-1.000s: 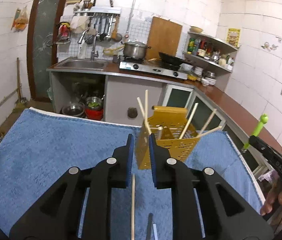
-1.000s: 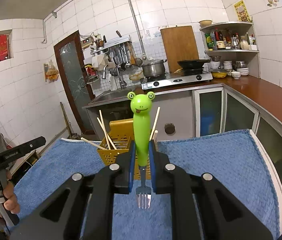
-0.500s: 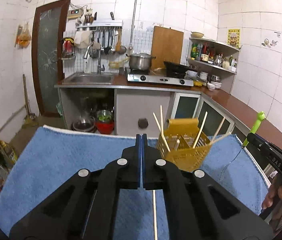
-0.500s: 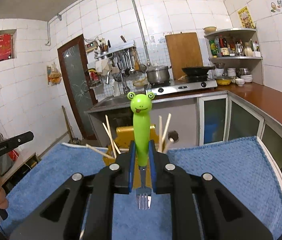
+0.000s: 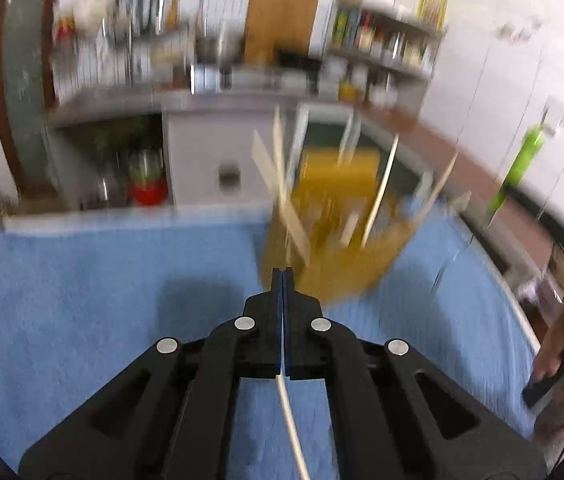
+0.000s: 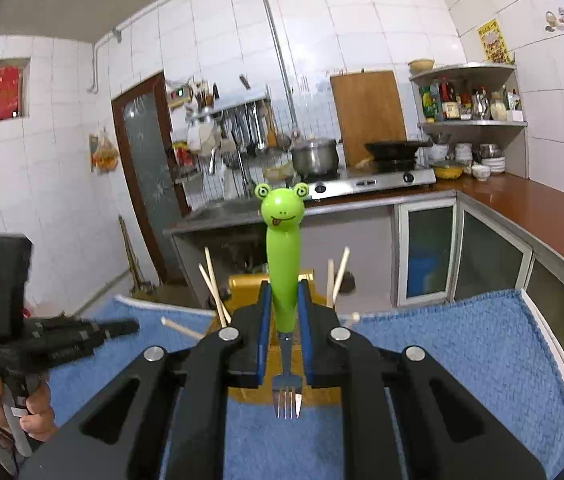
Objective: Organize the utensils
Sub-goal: 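Lower the left tool's chopstick into the holder and open while the right tool holds the fork above, then close the left tool on another chopstick while the right tool lowers the fork toward the holder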
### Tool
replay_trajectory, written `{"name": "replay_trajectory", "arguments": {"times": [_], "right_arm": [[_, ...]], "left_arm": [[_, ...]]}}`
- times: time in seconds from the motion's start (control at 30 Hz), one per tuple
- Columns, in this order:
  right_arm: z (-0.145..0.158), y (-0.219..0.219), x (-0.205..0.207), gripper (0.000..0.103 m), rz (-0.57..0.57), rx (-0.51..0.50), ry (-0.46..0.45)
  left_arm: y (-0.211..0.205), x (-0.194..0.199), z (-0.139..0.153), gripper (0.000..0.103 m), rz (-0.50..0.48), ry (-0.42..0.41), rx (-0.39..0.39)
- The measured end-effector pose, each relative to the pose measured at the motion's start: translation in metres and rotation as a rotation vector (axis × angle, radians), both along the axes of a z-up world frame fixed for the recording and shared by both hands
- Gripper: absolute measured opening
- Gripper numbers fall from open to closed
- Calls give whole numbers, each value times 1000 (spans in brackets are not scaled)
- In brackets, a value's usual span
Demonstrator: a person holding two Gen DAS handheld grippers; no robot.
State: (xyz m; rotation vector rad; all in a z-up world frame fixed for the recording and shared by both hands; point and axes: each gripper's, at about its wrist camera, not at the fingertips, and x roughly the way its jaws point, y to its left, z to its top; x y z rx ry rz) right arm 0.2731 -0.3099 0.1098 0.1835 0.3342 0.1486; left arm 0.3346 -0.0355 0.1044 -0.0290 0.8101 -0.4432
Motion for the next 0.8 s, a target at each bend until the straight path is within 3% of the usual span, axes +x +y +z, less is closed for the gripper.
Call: {"name": "replay_trajectory", "arguments": {"times": [0.1,0.17,0.3,0.43,0.57,0.67,0.7,0.8], "right_arm": [[-10,-6,3,14,-14,-3,39],[-13,-7,4,14,-20,-5,59],[-18,-9,4,14,-32,-21,90],[-21,-13,4,14,-35,-20,102],[-24,-13,5,14,-33,-21,116],[-26,-10,7,14,-32,-26,126],[-27,-10,8,14,-31,-25,129],[-26,-8,8,14,-30,-26,129]], "left_arm": [[-6,7,-56,0,-3,184,94],[-12,6,-74,0,-6,221,136],[-28,9,-99,15,0,311,204],[-44,12,-109,28,10,329,292],[-63,16,-125,28,20,353,353],[-69,15,-125,15,23,336,373],[-70,16,-125,6,26,333,376],[-65,19,-122,4,33,346,335]]}}
